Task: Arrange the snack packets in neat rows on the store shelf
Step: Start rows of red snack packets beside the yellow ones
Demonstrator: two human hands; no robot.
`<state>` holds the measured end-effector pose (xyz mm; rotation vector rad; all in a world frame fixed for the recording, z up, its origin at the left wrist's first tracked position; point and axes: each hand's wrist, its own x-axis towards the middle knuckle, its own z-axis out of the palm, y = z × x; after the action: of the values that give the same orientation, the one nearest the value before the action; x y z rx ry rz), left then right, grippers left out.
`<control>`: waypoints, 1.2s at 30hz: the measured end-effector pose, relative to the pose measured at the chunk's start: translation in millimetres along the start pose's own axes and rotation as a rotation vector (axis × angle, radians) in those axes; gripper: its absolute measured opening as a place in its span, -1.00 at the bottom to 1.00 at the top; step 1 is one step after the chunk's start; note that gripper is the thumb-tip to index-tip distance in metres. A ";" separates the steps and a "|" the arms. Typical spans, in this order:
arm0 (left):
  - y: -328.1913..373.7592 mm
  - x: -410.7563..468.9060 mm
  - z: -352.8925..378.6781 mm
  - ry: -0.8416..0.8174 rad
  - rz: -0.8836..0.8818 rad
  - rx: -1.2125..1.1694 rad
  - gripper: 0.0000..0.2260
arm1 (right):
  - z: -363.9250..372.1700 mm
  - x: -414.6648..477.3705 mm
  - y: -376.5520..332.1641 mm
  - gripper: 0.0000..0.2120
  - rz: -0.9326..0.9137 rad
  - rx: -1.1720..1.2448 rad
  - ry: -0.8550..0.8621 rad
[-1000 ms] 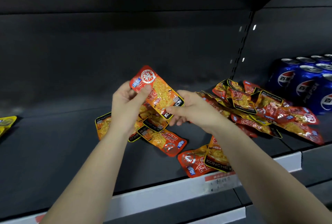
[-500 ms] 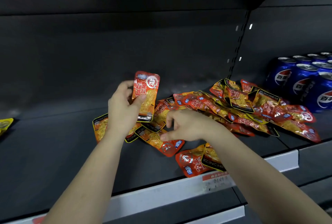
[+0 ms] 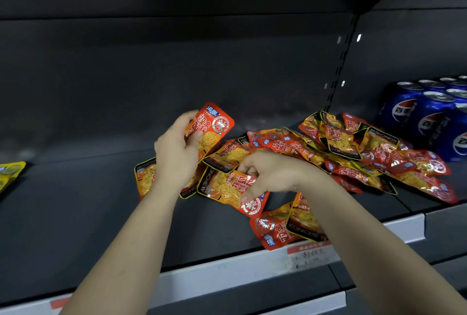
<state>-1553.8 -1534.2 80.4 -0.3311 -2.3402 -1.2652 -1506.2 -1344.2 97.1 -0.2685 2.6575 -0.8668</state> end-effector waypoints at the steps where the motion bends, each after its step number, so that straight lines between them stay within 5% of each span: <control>1: 0.1 0.1 -0.2 0.004 -0.002 0.001 -0.70 | -1.4 -0.2 0.8 -0.49 -0.013 0.029 -0.005; 5: 2.0 0.6 -1.0 0.013 -0.031 -0.010 -0.70 | -10.3 -2.9 9.1 -0.71 -0.047 0.147 0.039; 14: 7.2 2.8 -9.6 0.023 -0.071 -0.055 -0.70 | -39.1 -14.0 4.4 -0.76 -0.142 0.553 0.283; 21: -1.8 20.8 -52.6 0.029 -0.033 0.031 -0.67 | -27.5 10.5 -34.6 -0.88 -0.225 0.573 0.379; 32: -70.4 25.0 -154.9 0.086 -0.148 0.120 -0.66 | 31.7 106.3 -115.2 -0.75 -0.119 1.006 0.121; 36: -100.2 24.5 -189.1 0.087 -0.173 0.150 -0.69 | 60.3 133.8 -147.9 -0.56 -0.040 0.968 0.059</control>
<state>-1564.1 -1747.4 109.5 -0.0250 -2.4132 -1.1470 -1597.1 -1531.5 106.3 -0.0443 1.9641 -2.0281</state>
